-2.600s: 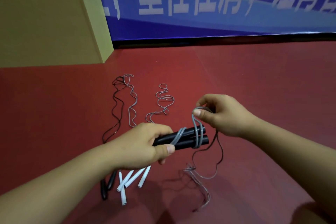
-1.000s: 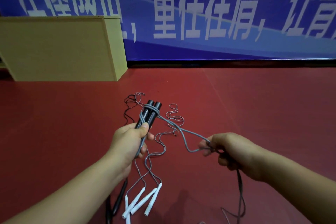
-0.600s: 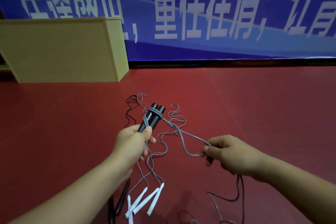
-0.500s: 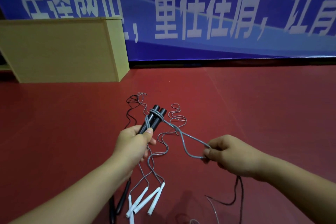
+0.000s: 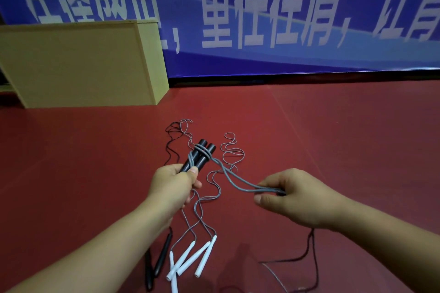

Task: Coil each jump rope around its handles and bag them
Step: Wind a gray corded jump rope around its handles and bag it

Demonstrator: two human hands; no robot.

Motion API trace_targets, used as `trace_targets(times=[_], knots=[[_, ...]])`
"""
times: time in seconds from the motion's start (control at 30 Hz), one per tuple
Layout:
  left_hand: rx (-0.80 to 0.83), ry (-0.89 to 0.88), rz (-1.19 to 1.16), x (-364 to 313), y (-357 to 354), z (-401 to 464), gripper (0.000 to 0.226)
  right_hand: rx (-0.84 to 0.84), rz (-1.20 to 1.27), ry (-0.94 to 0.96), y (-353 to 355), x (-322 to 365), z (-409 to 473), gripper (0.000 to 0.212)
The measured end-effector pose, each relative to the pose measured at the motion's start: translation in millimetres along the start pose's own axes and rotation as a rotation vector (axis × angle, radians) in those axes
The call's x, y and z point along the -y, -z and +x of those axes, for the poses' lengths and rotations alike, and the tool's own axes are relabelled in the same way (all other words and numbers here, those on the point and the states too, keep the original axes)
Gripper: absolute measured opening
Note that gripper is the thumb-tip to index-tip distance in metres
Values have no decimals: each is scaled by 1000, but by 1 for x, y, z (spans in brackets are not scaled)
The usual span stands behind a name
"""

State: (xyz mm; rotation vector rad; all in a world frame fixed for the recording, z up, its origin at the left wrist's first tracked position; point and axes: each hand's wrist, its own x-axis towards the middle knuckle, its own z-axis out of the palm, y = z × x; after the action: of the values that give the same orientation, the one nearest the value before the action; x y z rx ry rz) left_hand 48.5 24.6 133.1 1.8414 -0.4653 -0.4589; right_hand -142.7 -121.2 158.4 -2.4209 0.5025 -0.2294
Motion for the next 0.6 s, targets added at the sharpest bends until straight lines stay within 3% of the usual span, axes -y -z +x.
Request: trace_targets(times=[0.2, 0.4, 0.5, 0.6], knots=[[27, -100, 476, 2, 1, 1, 21, -19, -149, 87, 4, -3, -2, 29], [234, -53, 645, 6, -4, -3, 19, -55, -181, 195, 5, -6, -5, 37], [319, -92, 744, 4, -7, -7, 23, -98, -169, 233, 4, -5, -6, 52], [510, -141, 819, 1, -11, -12, 19, -168, -158, 270, 4, -3, -5, 56]])
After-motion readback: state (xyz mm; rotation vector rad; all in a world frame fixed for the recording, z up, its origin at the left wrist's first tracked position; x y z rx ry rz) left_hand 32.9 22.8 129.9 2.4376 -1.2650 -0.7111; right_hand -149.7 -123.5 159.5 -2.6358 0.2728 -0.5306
